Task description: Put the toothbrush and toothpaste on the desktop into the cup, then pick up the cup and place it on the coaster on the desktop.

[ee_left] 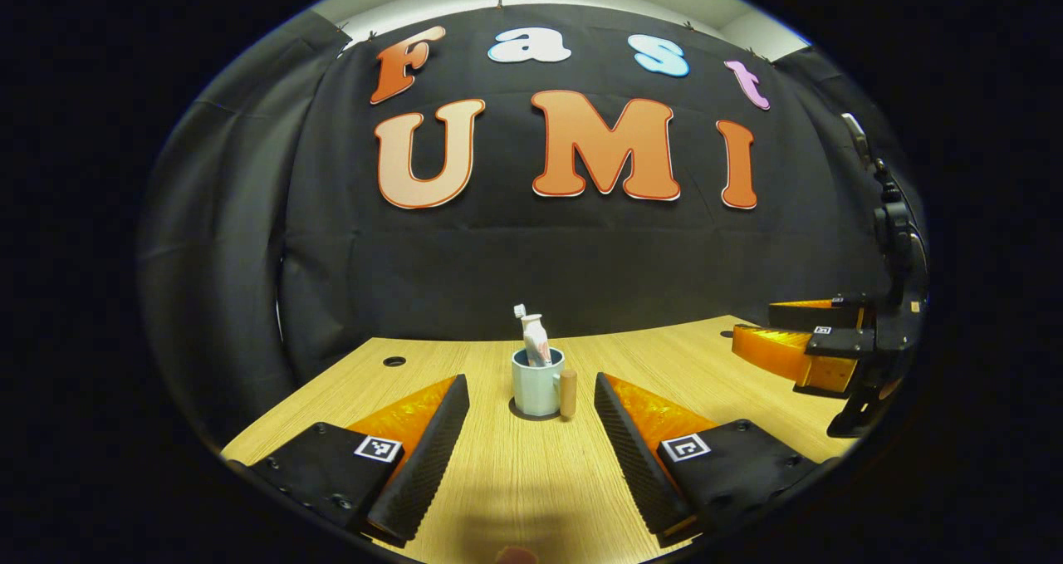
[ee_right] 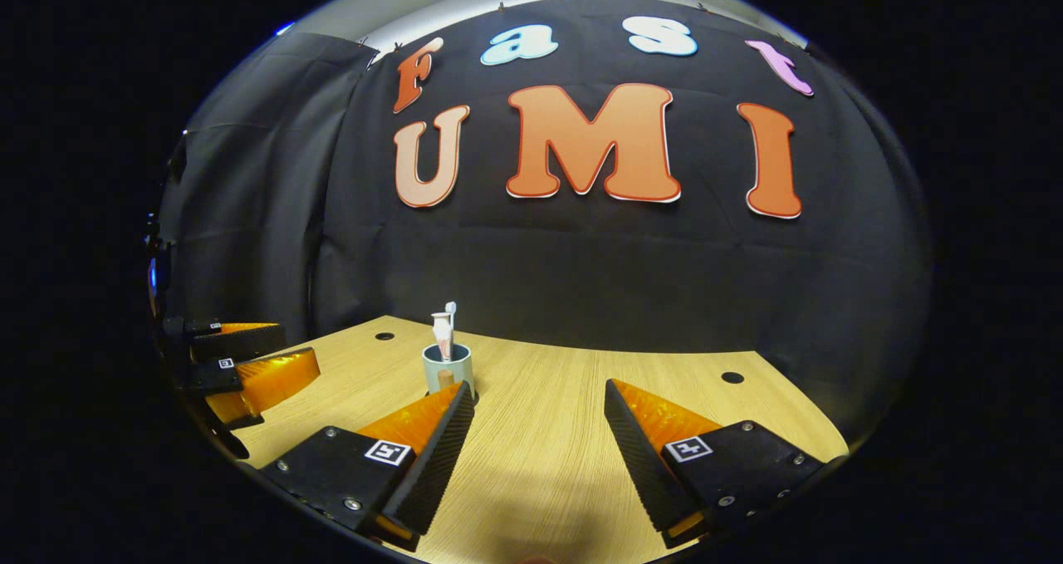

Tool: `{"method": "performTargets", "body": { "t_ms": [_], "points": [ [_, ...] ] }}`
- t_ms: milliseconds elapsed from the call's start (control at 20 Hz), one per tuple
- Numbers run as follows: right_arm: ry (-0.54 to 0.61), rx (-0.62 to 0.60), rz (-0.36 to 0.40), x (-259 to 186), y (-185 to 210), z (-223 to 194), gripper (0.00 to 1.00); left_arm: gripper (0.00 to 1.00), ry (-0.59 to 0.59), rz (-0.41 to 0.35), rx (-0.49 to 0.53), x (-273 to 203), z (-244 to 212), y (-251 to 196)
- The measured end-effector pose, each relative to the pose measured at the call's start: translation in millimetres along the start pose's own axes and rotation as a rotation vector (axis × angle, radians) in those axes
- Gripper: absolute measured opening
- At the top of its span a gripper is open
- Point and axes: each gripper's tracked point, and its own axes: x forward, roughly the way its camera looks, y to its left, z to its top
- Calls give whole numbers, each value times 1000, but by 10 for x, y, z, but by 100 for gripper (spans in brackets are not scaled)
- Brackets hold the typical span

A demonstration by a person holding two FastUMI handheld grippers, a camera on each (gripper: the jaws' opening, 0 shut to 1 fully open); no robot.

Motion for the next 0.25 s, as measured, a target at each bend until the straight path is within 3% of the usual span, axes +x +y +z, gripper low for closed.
{"method": "performTargets", "body": {
  "t_ms": [250],
  "points": [
    [-44, 22, -55, -49, -77, -66, 95, 98, -33, 6, -12, 31, 50, -1]
  ]
}}
